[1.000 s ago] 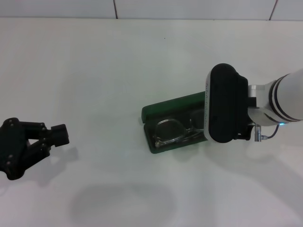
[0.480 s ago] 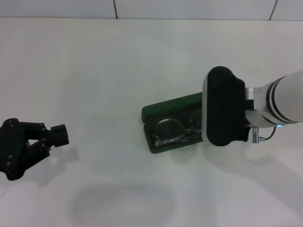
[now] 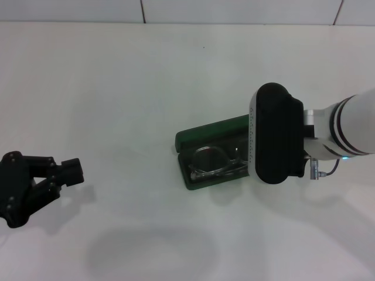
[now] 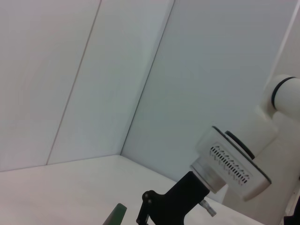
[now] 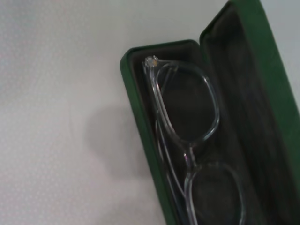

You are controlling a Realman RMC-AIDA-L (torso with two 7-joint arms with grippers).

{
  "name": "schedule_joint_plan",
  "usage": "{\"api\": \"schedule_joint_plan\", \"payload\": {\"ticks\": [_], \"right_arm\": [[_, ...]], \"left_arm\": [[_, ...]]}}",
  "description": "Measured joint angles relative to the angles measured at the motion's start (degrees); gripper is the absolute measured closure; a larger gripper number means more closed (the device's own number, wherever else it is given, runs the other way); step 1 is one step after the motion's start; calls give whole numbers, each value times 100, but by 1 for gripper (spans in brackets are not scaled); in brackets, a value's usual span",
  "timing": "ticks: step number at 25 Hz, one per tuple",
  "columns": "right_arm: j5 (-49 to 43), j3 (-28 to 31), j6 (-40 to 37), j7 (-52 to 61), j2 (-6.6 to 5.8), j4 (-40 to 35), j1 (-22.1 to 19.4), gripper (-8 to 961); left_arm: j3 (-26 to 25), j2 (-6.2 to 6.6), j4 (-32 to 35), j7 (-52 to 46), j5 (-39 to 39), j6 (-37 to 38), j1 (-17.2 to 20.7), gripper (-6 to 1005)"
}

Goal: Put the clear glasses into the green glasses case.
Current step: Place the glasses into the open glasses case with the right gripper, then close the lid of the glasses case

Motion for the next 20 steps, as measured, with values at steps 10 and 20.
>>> {"api": "schedule_joint_plan", "payload": {"ticks": [10,20], "right_arm": [[58,291,-367,13,-19,-1182,-562,889],[2895,2668,-1400,-1167,-45,-1924,-1379,888]], "left_arm": [[-101,-10,54,-14,-339,11,127,901],[-581,-78,138,-189,-496,13,-162,854]]}}
